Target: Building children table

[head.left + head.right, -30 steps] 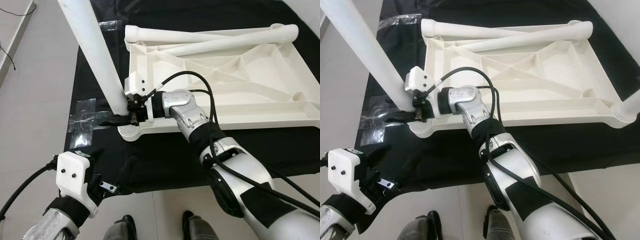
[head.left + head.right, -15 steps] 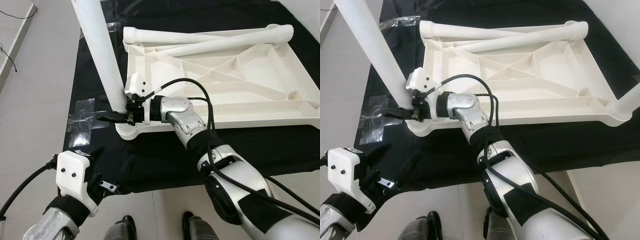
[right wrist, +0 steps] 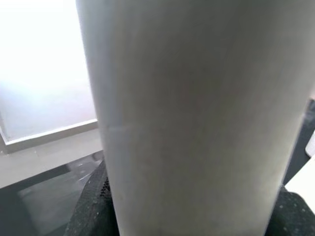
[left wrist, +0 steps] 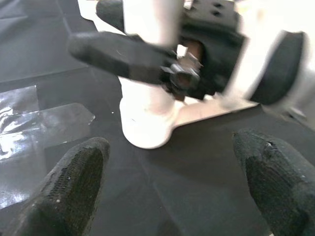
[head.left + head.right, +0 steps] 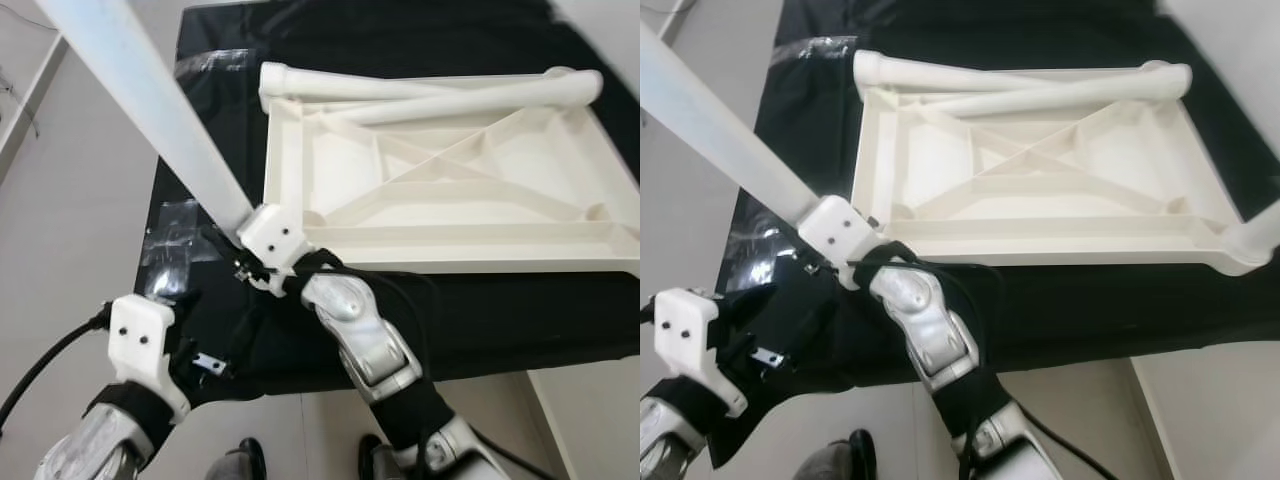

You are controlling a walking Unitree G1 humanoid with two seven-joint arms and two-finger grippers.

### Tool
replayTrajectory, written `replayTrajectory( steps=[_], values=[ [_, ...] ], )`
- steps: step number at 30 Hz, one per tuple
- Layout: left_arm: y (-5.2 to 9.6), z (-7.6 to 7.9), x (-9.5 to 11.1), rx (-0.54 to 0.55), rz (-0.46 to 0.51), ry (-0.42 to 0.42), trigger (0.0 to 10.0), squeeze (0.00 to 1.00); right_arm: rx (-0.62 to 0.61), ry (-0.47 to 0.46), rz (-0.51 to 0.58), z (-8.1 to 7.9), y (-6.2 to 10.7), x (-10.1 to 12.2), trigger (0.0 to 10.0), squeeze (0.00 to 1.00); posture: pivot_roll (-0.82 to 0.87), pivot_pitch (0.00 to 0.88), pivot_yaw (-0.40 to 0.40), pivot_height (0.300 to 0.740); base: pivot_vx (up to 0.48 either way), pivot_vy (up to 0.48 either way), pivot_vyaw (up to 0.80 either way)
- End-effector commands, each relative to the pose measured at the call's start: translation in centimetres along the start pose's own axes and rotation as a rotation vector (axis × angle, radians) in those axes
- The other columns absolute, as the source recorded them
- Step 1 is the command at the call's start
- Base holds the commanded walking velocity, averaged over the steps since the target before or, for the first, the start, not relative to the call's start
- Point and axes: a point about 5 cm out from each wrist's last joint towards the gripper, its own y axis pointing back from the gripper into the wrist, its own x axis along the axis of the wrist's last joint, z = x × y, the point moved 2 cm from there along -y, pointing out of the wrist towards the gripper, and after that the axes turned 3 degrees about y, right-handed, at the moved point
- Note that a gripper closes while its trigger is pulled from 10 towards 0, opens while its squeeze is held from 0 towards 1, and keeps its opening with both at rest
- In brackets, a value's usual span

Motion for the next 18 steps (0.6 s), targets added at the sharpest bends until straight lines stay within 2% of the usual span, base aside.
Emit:
replayTrajectory(
  steps=[1, 5, 9, 12, 15, 17, 18],
  values=[
    [0.0, -0.4, -0.7, 0.016, -0.022, 0.005, 10.0, 0.00, -0.009, -0.196, -0.270, -2.8, 0.4, -5.5, 10.0, 0.00, 0.07, 0.314, -0.002, 0.740, 0.000, 0.000, 0.00],
    [-0.2, -0.7, -0.7, 0.028, -0.012, 0.007, 10.0, 0.00, -0.047, -0.213, -0.294, -2.4, 1.1, -5.1, 10.0, 0.00, 0.07, 0.310, -0.003, 0.740, 0.000, 0.000, 0.00],
    [-0.5, -1.1, -0.9, 0.035, -0.007, 0.006, 10.0, 0.00, -0.070, -0.341, -0.286, -1.8, 1.2, -5.2, 10.0, 0.00, 0.07, 0.282, 0.000, 0.740, 0.000, 0.000, 0.00],
    [-0.7, -1.6, -1.0, 0.045, -0.002, 0.005, 10.0, 0.00, -0.042, -0.447, -0.230, -1.1, 0.5, -4.5, 10.0, 0.00, 0.06, 0.249, 0.003, 0.740, 0.000, 0.000, 0.00],
    [-0.9, -1.8, -1.2, 0.047, 0.000, 0.001, 10.0, 0.00, -0.029, -0.471, -0.214, -0.6, 0.1, -4.4, 10.0, 0.00, 0.06, 0.244, 0.002, 0.740, 0.000, 0.000, 0.00],
    [-1.3, -2.2, -1.3, 0.057, 0.006, -0.005, 10.0, 0.00, 0.032, -0.509, -0.128, 0.6, -0.3, -3.3, 10.0, 0.00, 0.06, 0.219, 0.001, 0.740, 0.000, 0.000, 0.00],
    [-1.3, -2.2, -1.3, 0.057, 0.006, -0.005, 10.0, 0.00, 0.032, -0.509, -0.128, 0.6, -0.3, -3.3, 10.0, 0.00, 0.06, 0.219, 0.001, 0.740, 0.000, 0.000, 0.00]
  ],
)
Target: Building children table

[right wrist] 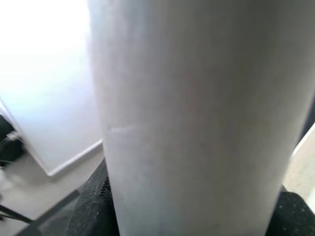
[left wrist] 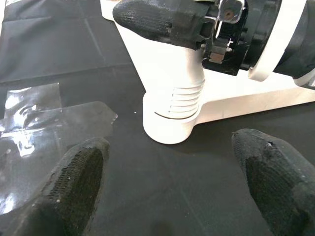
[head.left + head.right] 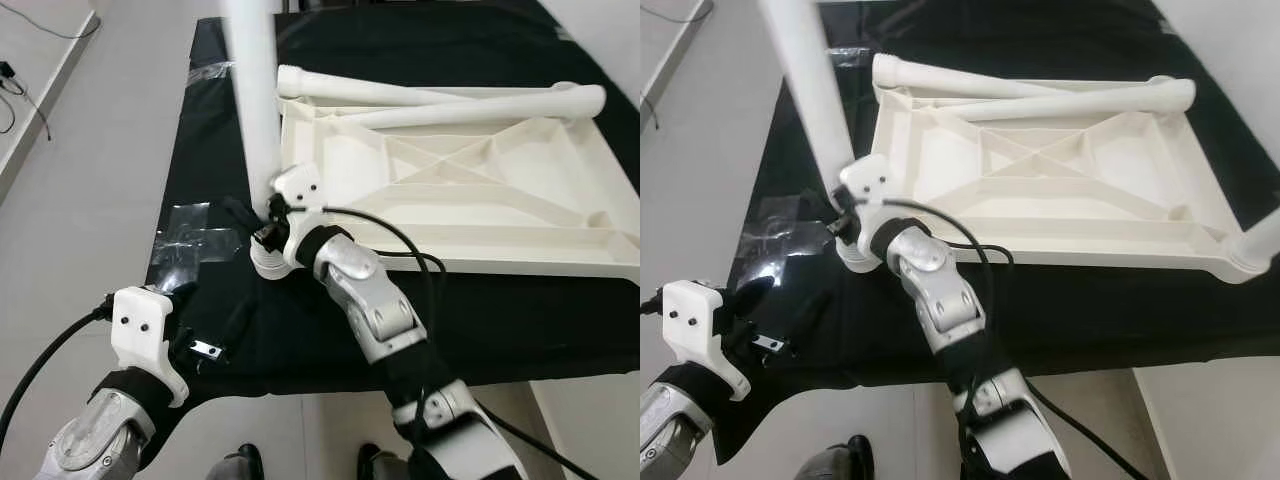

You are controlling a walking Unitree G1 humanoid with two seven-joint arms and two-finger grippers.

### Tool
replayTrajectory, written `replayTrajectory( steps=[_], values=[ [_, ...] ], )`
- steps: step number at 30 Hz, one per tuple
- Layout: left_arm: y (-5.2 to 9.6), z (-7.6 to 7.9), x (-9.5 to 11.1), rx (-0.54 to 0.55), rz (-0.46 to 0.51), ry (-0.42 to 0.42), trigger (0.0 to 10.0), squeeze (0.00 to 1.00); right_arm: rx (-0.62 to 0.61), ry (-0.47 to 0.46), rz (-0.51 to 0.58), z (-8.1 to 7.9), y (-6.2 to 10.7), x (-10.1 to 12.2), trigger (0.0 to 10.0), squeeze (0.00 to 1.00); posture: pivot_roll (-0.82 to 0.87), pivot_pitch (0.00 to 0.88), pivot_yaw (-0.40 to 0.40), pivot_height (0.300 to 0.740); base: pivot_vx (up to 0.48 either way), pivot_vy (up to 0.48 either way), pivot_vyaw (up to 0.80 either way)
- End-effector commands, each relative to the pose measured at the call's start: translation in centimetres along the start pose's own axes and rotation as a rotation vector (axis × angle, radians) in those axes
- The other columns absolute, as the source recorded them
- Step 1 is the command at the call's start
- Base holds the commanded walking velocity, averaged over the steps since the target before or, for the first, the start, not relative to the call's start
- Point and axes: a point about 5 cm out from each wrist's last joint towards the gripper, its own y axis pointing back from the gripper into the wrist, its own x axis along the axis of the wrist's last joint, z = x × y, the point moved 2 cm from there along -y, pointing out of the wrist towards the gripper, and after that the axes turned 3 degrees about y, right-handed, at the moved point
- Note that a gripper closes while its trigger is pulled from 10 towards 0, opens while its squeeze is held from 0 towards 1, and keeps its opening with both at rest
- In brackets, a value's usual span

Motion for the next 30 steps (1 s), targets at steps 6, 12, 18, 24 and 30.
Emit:
replayTrajectory(
  steps=[6, 12, 18, 24, 30],
  values=[
    [-0.2, -1.0, -0.4, 0.051, -0.003, -0.023, 10.0, 0.00, 0.111, -0.133, -0.016, -0.7, 0.1, -1.6, 10.0, 0.00, 0.06, 0.202, 0.003, 0.740, 0.000, 0.000, 0.00],
    [-0.7, -2.2, -0.3, 0.120, 0.024, -0.044, 10.0, 0.00, 0.181, -0.162, 0.095, -0.1, 0.7, 0.3, 10.0, 0.00, 0.05, 0.180, 0.003, 0.740, 0.000, 0.000, 0.00],
    [-1.6, -3.6, -0.5, 0.215, 0.017, -0.065, 10.0, 0.00, 0.294, -0.210, 0.213, 0.0, 1.7, 2.3, 10.0, 0.00, 0.04, 0.144, 0.000, 0.740, 0.000, 0.160, 0.00],
    [-2.1, -4.5, -0.6, 0.255, 0.024, -0.092, 10.0, 0.00, 0.345, -0.256, 0.310, 0.5, 2.2, 4.0, 10.0, 0.00, 0.05, 0.114, 0.004, 0.740, 0.000, 0.480, 0.00],
    [-2.4, -4.6, -0.7, 0.253, 0.034, -0.123, 10.0, 0.00, 0.357, -0.232, 0.331, 0.8, 2.3, 4.5, 10.0, 0.00, 0.04, 0.099, 0.004, 0.740, 0.000, 0.000, 0.00]
  ],
)
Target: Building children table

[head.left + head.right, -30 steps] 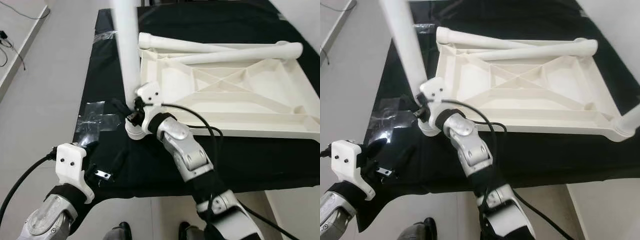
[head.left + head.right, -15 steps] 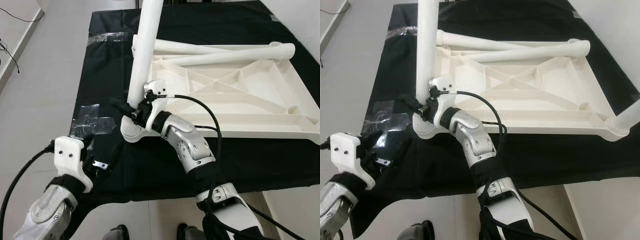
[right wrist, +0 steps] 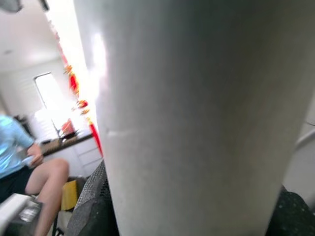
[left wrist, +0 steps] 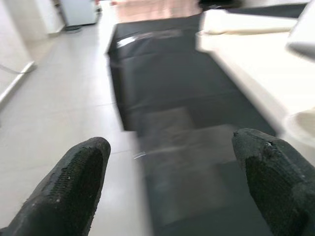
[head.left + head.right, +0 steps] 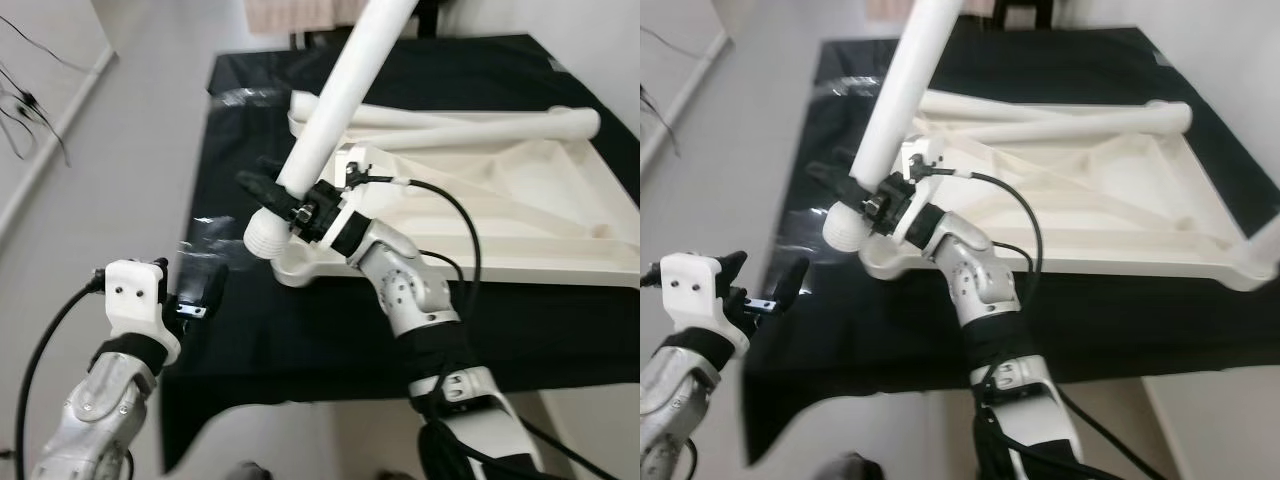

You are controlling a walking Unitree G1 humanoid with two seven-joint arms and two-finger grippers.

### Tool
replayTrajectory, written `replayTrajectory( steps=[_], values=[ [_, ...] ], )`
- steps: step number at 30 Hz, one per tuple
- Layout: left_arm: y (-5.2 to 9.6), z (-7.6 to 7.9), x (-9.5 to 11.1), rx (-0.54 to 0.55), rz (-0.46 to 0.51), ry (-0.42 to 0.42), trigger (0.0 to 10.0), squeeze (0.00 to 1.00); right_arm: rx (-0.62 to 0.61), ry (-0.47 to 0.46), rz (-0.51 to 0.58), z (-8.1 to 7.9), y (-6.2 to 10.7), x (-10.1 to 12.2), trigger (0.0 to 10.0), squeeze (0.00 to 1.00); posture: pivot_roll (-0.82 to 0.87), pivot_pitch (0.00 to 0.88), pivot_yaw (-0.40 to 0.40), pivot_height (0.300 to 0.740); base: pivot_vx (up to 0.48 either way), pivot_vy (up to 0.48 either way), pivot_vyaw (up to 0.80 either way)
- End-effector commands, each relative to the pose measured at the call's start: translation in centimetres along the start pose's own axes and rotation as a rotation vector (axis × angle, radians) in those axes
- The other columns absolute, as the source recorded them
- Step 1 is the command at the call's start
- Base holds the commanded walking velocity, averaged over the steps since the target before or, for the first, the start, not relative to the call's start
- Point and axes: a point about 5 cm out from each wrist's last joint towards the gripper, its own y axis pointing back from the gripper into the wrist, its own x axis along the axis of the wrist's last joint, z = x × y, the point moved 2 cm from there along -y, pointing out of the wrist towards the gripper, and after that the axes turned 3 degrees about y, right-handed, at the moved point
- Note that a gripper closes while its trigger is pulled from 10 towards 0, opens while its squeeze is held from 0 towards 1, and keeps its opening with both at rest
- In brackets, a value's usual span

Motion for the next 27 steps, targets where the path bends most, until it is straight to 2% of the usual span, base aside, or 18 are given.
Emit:
replayTrajectory(
  steps=[1, 2, 5, 6, 8, 11, 25, 27],
  values=[
    [0.0, -0.3, -0.3, 0.007, -0.004, -0.022, 10.0, 0.00, 0.026, 0.036, 0.003, -0.3, -0.4, 0.3, 10.0, 0.00, 0.04, 0.095, 0.004, 0.740, 0.000, 0.000, 0.00],
    [0.0, -0.3, -0.3, 0.007, -0.004, -0.022, 10.0, 0.00, 0.026, 0.036, 0.003, -0.3, -0.4, 0.3, 10.0, 0.00, 0.04, 0.095, 0.004, 0.740, 0.000, 0.000, 0.00],
    [-0.1, -0.4, -0.5, 0.017, -0.006, -0.026, 10.0, 0.00, -0.122, 0.125, -0.082, 1.6, -0.4, -0.4, 10.0, 0.00, 0.04, 0.090, 0.004, 0.740, 0.000, 0.000, 0.00],
    [-0.1, -0.4, -0.5, 0.017, -0.006, -0.026, 10.0, 0.00, -0.122, 0.125, -0.082, 1.6, -0.4, -0.4, 10.0, 0.00, 0.04, 0.090, 0.004, 0.740, 0.000, 0.000, 0.00],
    [-0.1, -0.3, -0.7, 0.015, -0.010, -0.031, 10.0, 0.00, -0.212, 0.189, -0.150, 2.7, -0.1, -1.2, 10.0, 0.00, 0.05, 0.092, 0.005, 0.740, 0.000, 0.000, 0.00],
    [-0.1, -0.2, -0.7, 0.011, -0.011, -0.034, 10.0, 0.00, -0.267, 0.225, -0.194, 3.3, 0.1, -1.6, 10.0, 0.00, 0.04, 0.095, 0.004, 0.740, 0.000, 0.000, 0.00],
    [-0.1, 0.1, -0.8, -0.015, -0.015, -0.029, 10.0, 0.00, -0.351, 0.237, -0.230, 4.6, 0.7, -1.8, 10.0, 0.00, 0.05, 0.128, 0.008, 0.740, 0.000, 0.000, 0.00],
    [0.1, 0.4, -0.7, -0.046, -0.022, -0.044, 10.0, 0.00, -0.357, 0.241, -0.236, 5.0, 0.8, -1.9, 10.0, 0.00, 0.05, 0.137, 0.010, 0.740, 0.000, 0.000, 0.00]
  ],
)
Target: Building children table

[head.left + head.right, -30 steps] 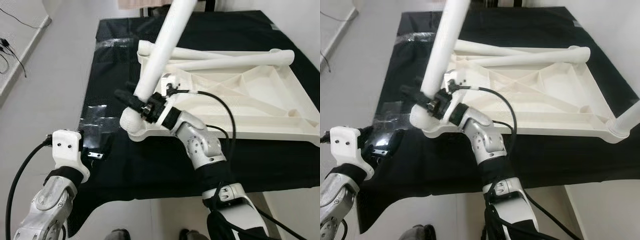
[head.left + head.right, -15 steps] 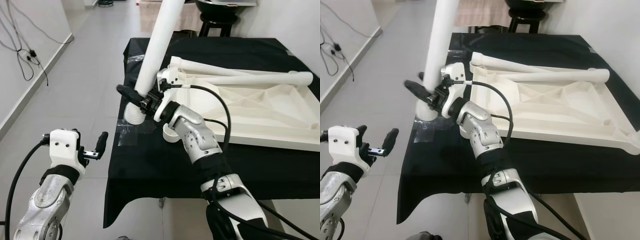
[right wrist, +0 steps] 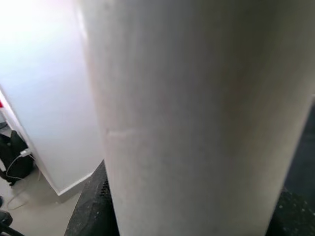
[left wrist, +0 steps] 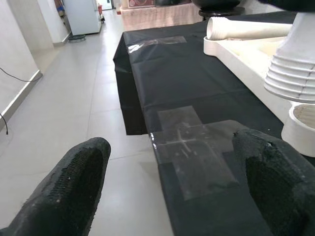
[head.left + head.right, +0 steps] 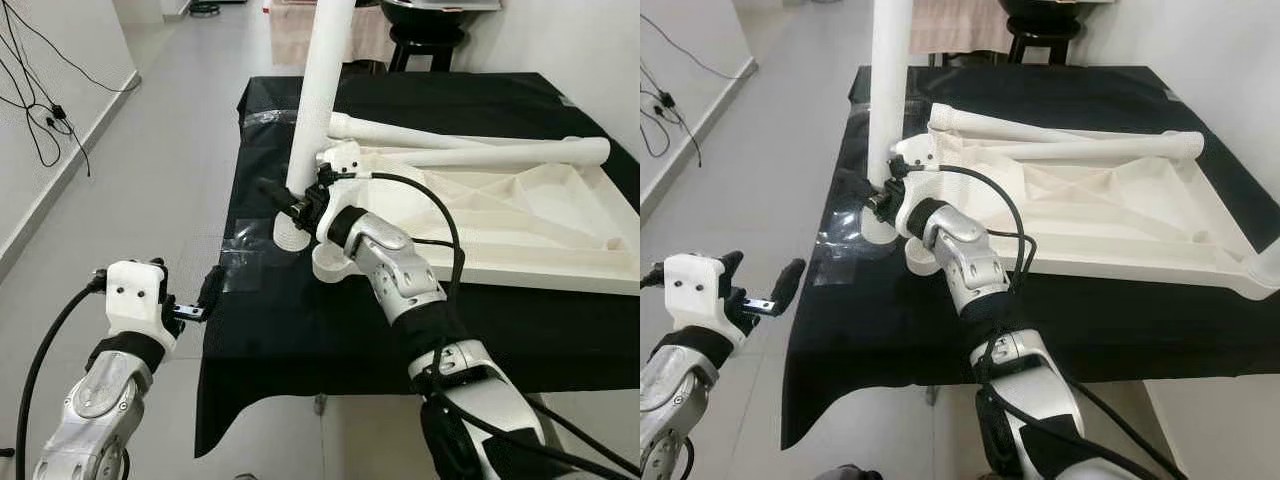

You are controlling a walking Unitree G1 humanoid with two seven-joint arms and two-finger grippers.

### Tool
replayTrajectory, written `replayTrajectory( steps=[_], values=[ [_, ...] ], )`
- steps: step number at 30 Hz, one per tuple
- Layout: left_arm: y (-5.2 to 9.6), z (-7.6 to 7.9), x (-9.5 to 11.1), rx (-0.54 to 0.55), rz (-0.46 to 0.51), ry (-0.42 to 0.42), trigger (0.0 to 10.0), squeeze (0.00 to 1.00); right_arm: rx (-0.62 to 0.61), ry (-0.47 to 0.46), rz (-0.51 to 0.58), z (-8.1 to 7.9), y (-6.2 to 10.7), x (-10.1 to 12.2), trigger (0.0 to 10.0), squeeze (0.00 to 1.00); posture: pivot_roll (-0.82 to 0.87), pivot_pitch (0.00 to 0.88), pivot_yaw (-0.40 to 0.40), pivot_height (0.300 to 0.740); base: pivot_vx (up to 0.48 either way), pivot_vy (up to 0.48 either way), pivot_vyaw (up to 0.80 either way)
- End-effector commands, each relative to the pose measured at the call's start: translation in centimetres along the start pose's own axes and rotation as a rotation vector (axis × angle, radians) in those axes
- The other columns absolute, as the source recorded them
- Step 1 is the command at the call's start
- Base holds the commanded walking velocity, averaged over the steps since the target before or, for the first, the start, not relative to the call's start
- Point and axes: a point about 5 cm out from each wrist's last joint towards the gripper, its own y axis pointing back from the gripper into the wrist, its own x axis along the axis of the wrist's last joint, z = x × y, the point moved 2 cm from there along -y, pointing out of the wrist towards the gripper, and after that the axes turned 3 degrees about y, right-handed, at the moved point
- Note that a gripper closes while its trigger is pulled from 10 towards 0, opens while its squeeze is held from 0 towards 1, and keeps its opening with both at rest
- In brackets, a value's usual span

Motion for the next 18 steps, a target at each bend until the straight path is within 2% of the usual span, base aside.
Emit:
replayTrajectory(
  steps=[1, 2, 4, 7, 8, 11, 12, 14, 15, 18],
  values=[
    [0.4, 0.6, -0.2, -0.046, -0.021, -0.036, 10.0, 0.00, 0.034, 0.023, 0.017, 0.2, -0.2, 0.6, 10.0, 0.00, 0.06, 0.157, 0.014, 0.740, 0.000, 0.000, 0.00],
    [0.7, 1.2, -0.2, -0.088, -0.029, -0.054, 10.0, 0.00, 0.076, 0.031, 0.006, 0.6, -0.1, 0.6, 10.0, 0.00, 0.06, 0.162, 0.015, 0.740, 0.000, 0.000, 0.00],
    [0.7, 1.3, -0.2, -0.096, -0.031, -0.057, 10.0, 0.00, 0.084, 0.034, 0.003, 0.6, 0.0, 0.6, 10.0, 0.00, 0.06, 0.162, 0.015, 0.740, 0.000, 0.000, 0.00],
    [1.0, 1.5, -0.1, -0.106, -0.035, -0.040, 10.0, 0.00, 0.150, 0.074, -0.026, 0.8, 0.3, 0.4, 10.0, 0.00, 0.06, 0.177, 0.018, 0.740, 0.000, 0.000, 0.00],
    [1.3, 1.8, 0.0, -0.121, -0.037, -0.031, 10.0, 0.00, 0.191, 0.076, -0.026, 0.9, 0.6, 0.5, 10.0, 0.00, 0.07, 0.209, 0.019, 0.740, 0.000, 0.000, 0.00],
    [1.9, 2.3, 0.2, -0.152, -0.041, -0.021, 10.0, 0.00, 0.265, 0.080, -0.027, 1.1, 1.1, 0.5, 10.0, 0.00, 0.07, 0.231, 0.020, 0.740, 0.000, 0.000, 0.00],
    [1.9, 2.3, 0.2, -0.152, -0.041, -0.021, 10.0, 0.00, 0.265, 0.080, -0.027, 1.1, 1.1, 0.5, 10.0, 0.00, 0.07, 0.231, 0.020, 0.740, 0.000, 0.000, 0.00],
    [2.9, 3.1, 0.4, -0.202, -0.057, -0.014, 10.0, 0.00, 0.419, 0.074, -0.014, 0.6, 1.9, 0.6, 10.0, 0.00, 0.08, 0.262, 0.026, 0.740, 0.000, 0.000, 0.00],
    [3.1, 3.3, 0.4, -0.212, -0.061, -0.012, 10.0, 0.00, 0.457, 0.066, -0.007, 0.4, 2.1, 0.7, 10.0, 0.00, 0.08, 0.265, 0.026, 0.740, 0.000, 0.000, 0.00],
    [3.2, 3.4, 0.4, -0.217, -0.064, -0.011, 10.0, 0.00, 0.479, 0.062, -0.002, 0.4, 2.2, 0.7, 10.0, 0.00, 0.08, 0.265, 0.026, 0.740, 0.000, 0.000, 0.00]
  ],
)
